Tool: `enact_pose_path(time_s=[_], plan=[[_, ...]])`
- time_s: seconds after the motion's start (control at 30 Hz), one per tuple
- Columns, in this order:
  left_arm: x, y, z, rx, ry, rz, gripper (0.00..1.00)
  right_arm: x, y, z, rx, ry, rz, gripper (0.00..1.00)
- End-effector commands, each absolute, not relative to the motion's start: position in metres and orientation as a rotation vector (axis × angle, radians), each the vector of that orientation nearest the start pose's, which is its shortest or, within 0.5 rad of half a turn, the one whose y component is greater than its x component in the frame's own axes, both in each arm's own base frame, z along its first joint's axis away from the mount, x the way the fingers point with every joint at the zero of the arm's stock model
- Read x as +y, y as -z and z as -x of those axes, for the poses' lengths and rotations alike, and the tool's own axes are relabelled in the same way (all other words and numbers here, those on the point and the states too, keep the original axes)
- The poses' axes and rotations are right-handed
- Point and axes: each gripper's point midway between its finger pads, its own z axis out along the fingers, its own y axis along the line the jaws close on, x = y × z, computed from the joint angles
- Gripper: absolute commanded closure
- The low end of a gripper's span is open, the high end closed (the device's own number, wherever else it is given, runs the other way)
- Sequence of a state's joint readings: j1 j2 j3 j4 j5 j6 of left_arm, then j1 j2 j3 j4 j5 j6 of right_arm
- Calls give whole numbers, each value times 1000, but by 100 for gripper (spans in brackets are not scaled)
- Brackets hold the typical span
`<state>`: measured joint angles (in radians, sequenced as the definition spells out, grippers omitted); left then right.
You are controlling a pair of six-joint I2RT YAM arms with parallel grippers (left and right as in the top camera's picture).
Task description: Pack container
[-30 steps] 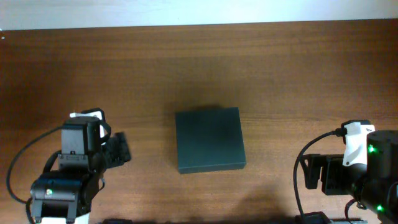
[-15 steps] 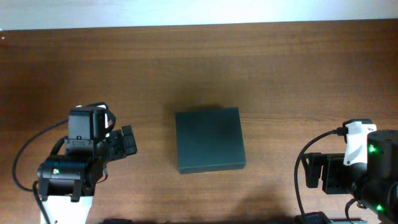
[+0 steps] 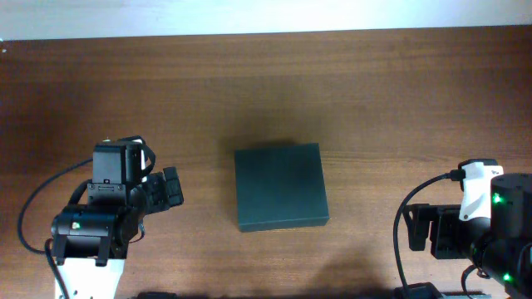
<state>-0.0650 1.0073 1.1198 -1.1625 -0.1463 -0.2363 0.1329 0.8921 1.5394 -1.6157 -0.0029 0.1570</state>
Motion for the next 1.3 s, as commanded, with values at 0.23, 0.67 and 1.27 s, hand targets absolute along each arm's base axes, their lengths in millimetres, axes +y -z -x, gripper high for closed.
enact_pose_path(time_s=[0.23, 0.67, 1.27], plan=[[7, -211, -242, 2586, -61, 274, 1, 19, -311, -153, 2545, -102, -30, 1], [7, -211, -242, 2586, -62, 274, 1, 19, -311, -153, 2545, -101, -29, 1], [7, -211, -242, 2586, -61, 274, 1, 2, -335, -128, 2345, -80, -161, 1]])
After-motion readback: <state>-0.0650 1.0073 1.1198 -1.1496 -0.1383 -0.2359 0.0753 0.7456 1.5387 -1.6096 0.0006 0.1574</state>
